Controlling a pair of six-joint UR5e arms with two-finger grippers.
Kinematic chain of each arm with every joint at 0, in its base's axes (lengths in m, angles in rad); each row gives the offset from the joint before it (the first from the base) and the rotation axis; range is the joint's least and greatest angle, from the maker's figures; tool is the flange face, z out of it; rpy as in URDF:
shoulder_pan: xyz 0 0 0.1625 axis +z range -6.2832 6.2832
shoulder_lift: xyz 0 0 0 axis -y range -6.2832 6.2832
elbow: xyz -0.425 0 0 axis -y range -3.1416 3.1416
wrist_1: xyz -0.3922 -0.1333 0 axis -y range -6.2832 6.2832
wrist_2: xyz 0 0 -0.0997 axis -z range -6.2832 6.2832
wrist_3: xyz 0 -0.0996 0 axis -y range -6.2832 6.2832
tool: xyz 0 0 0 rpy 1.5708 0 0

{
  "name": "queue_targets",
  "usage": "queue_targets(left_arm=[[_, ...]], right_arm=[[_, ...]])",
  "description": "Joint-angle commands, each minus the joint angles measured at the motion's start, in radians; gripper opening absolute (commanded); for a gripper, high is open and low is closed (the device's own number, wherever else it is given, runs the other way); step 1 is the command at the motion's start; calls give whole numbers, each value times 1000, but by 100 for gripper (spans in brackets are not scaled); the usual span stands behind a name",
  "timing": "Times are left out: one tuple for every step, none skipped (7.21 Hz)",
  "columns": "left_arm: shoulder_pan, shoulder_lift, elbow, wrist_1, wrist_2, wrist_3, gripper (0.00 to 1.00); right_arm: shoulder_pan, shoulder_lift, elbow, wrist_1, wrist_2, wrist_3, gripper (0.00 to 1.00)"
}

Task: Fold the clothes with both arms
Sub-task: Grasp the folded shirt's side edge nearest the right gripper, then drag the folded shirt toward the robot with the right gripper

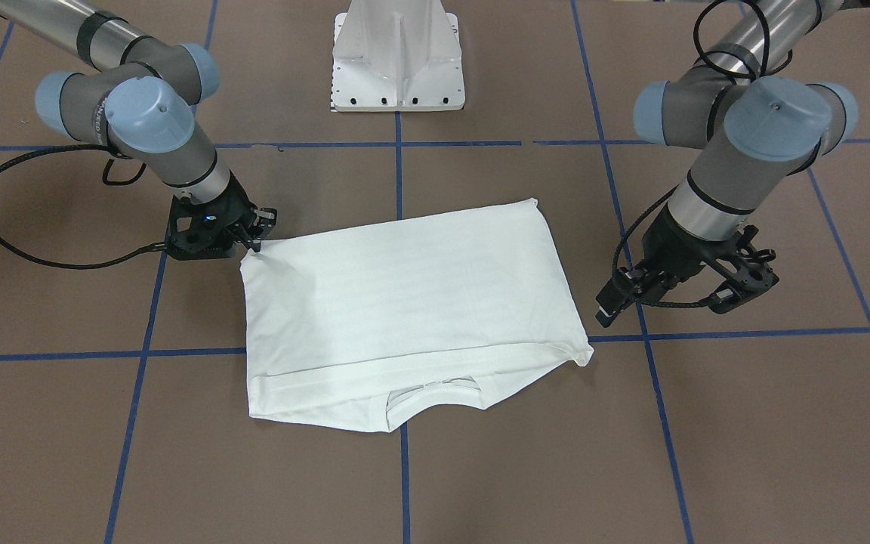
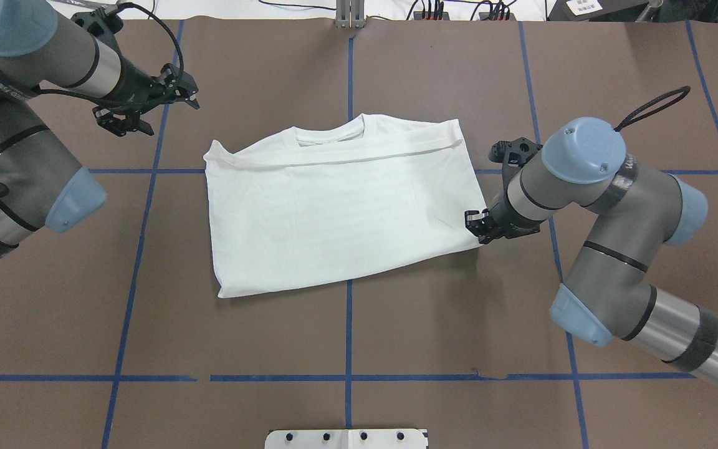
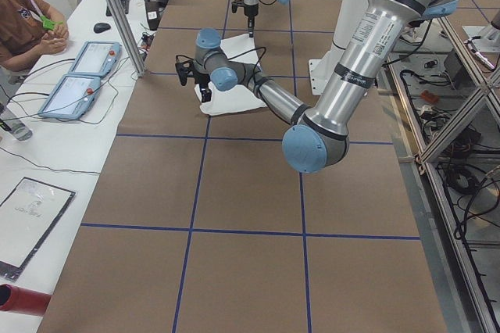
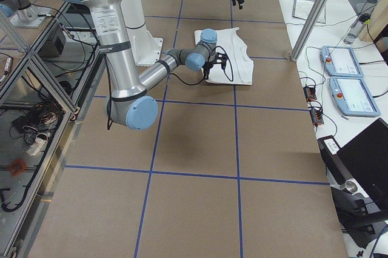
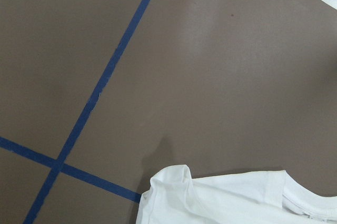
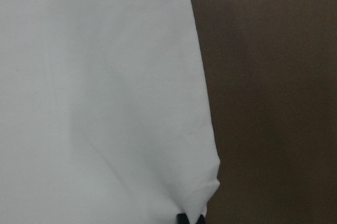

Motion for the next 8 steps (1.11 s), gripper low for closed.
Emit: queue_targets(left_arm=[[0,1,-3,0,15,0,99],[2,0,-3,0,23,0,99],[5,0,-7,0,23,0,99],[6,1,-11,0,23,0,99],[8,4,-11,-2,24,0,99],[8,6,-12,-2,24,1,99],[9,6,-12,-2,27,1,99],[14,7,-17,-2,38,1,99]], right_arm=[[-5,-136,102,-2,14,20,0],[-17,-199,148,-2,41,27,0],[-57,-272,200,-2,43,27,0],[-120,-337,246,-2,43,29,0],[-201,-401,295,-2,43,32,0],[-279,-443,319,0,43,67,0],[-389,-445,325,0,35,172,0],[-480,-443,345,0,28,237,0]])
